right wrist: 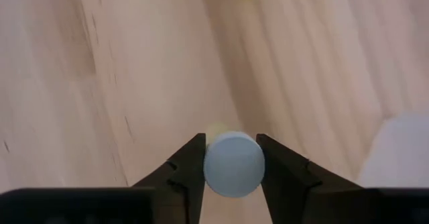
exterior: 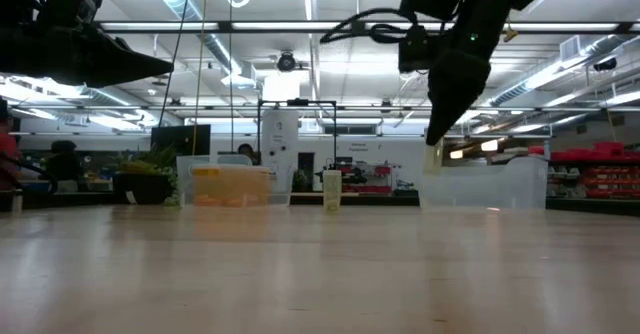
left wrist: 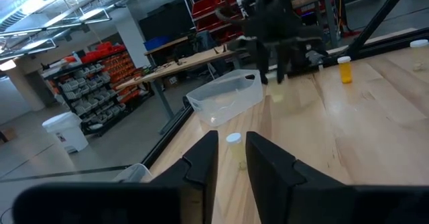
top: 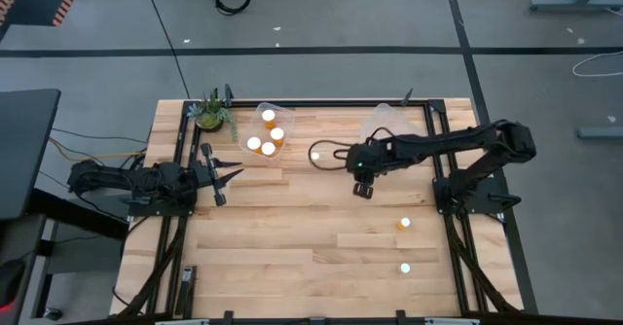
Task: Pick and place medicine bottles into bin by pill shape (circle, oval)
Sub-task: Put the small yellow pill bottle into the right transparent bin
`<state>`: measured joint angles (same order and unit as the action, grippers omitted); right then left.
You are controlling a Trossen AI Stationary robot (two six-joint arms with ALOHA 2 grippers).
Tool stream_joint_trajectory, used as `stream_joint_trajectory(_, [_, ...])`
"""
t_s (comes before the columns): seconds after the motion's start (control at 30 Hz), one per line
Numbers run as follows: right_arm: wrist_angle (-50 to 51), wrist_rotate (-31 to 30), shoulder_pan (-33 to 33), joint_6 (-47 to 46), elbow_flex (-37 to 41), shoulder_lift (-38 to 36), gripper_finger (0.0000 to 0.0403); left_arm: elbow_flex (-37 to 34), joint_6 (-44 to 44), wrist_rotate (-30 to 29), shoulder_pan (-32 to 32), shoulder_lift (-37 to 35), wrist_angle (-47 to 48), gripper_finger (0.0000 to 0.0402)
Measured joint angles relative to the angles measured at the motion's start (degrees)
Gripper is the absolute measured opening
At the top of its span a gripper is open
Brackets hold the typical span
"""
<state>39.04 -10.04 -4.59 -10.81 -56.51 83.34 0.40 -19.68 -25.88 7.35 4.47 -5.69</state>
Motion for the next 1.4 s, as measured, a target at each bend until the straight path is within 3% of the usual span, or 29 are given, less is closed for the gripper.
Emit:
stream_joint_trajectory(0.47, [4.49,-0.63,-10.89,0.07,0.0,-7.92,0.0132,0.0,-0.02,0.01,0.0,0.0,0.0,0.008])
stream_joint_trajectory(0.67, [6.15,-0.63,-16.93,1.44,-0.14,-7.51,0.0133,0.0,-0.01,0.0,0.0,0.0,0.0,0.0087])
stream_joint_trajectory(0.87, [13.08,-0.63,-20.34,1.87,-5.22,-7.51,0.0133,0.01,-0.02,0.0,0.0,0.0,-0.01,0.0091])
stream_joint_trajectory(1.17, [14.94,-0.61,-27.98,5.28,-8.8,-7.16,0.0133,0.01,-0.02,0.01,0.0,0.02,-0.02,0.0084])
stream_joint_trajectory(1.4, [12.45,-0.17,-35.7,7.13,-7.54,-1.18,0.0133,0.0,0.0,0.01,0.0,0.02,-0.02,0.0091])
